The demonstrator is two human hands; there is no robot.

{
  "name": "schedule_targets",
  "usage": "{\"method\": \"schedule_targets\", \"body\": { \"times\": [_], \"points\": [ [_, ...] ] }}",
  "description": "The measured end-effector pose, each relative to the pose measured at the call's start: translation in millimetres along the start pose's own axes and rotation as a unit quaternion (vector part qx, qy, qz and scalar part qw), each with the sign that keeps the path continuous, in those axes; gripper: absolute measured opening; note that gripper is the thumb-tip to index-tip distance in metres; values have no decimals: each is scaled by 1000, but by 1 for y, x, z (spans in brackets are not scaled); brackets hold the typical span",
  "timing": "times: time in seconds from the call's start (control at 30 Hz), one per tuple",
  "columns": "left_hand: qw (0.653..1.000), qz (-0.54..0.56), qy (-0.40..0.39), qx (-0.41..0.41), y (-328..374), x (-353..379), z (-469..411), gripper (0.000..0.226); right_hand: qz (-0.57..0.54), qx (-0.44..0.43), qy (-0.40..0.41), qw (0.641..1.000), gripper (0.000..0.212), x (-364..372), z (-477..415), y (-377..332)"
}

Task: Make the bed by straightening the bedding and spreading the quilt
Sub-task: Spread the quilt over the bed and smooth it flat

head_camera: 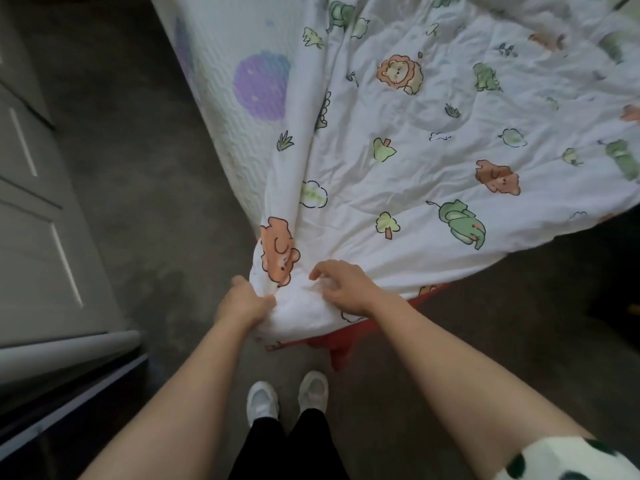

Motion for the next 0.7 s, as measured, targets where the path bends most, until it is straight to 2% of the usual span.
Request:
{"method": "schedule_targets", "body": {
  "times": [0.1,0.2,0.27,0.3,0.37,0.47,0.5,0.57,0.63,0.7],
  "points": [
    [982,-88,130,109,31,-9,19,69,11,14,101,995,47,-17,13,20],
    [923,-155,212,281,74,5,42,75,74,39,167,982,52,-34,31,47],
    [881,-204,165,394,102,38,58,62,132,51,179,974,58,-41,46,69],
    [862,-247,127,425,114,59,68,59,162,56,179,969,64,-42,54,82],
    [834,-324,75,439,119,92,76,59,214,66,155,962,77,-37,63,101],
    [807,-396,78,432,124,121,74,46,264,83,140,951,93,-34,68,125],
    [792,-404,86,449,131,131,75,41,266,83,143,950,90,-33,68,135],
    [765,-411,112,483,143,133,76,36,268,69,147,950,71,-33,63,140],
    [762,-431,79,477,149,136,75,21,279,53,159,946,42,-36,58,141],
    [765,-457,51,450,151,137,69,18,280,48,171,943,25,-43,57,138]
  ]
}}
Point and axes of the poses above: each hand's wrist, its own z-axis away from the middle knuckle, its own x-axis out of the palm, y = z × x, the point moved 8 cm from there along -z, towards the middle knuckle, and after that the axes turned 5 degrees about y, right-handed, at the moved point
